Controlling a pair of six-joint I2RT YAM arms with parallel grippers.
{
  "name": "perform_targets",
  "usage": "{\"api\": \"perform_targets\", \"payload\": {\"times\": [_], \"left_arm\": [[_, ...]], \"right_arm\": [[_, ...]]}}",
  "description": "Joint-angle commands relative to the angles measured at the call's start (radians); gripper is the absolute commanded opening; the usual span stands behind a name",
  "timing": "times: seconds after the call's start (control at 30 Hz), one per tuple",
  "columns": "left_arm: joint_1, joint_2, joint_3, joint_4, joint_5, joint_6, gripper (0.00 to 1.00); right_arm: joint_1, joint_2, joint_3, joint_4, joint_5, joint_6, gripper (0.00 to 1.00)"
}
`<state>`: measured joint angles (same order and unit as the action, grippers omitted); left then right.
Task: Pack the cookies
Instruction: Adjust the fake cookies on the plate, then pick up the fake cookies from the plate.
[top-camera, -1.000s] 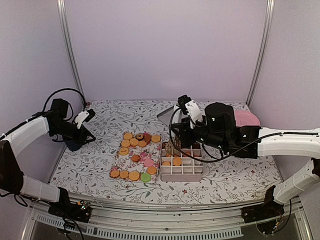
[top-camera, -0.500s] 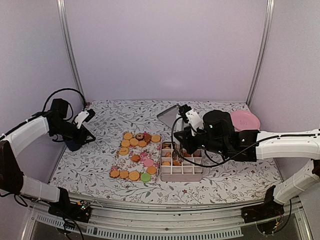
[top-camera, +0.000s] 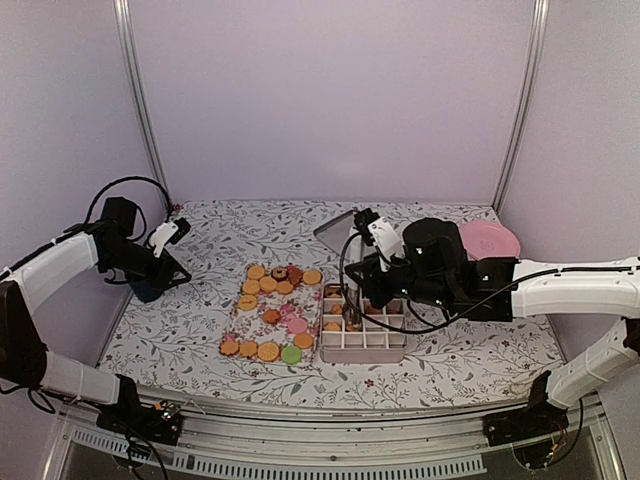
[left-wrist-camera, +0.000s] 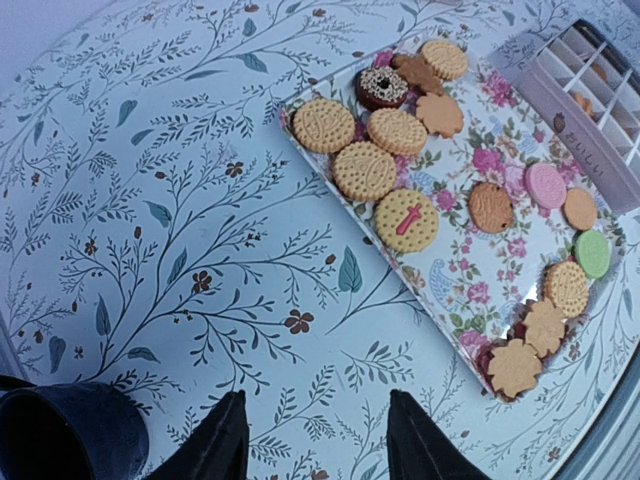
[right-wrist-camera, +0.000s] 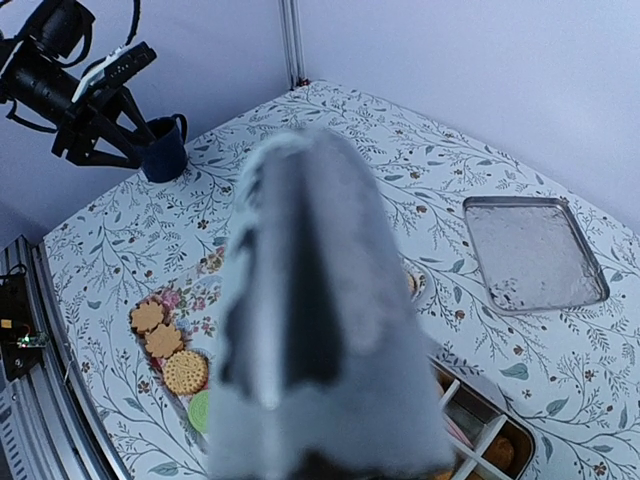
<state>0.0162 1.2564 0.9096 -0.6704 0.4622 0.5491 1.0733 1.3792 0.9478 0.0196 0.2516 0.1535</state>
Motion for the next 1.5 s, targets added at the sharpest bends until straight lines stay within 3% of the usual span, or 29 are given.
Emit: {"api": "perform_targets", "payload": {"times": [0.0, 0.27, 0.67, 1.3, 1.47], "left_arm": [[0.006, 0.004, 0.016, 0.003, 0.008, -0.007, 0.48], [0.008, -0.011, 0.018, -0.003, -0.001, -0.008, 0.48], [0.008, -0.033, 0.017, -0.020, -0.006, -0.005, 0.48], [0.009, -0.037, 0.011, -0.020, -0.011, 0.002, 0.48], [0.008, -0.033, 0.012, -0.017, -0.010, 0.000, 0.48]], "right_arm": [[0.010, 0.034, 0.122, 0.051, -0.009, -0.030, 0.18], [0.053, 0.286, 0.364, 0.097, -0.100, -0.094, 0.30], [0.053, 0.660, 0.690, 0.086, -0.169, -0.143, 0.38], [0.017, 0.792, 0.720, 0.080, -0.213, -0.129, 0.41], [0.018, 0.784, 0.690, 0.079, -0.231, -0.105, 0.38]]}}
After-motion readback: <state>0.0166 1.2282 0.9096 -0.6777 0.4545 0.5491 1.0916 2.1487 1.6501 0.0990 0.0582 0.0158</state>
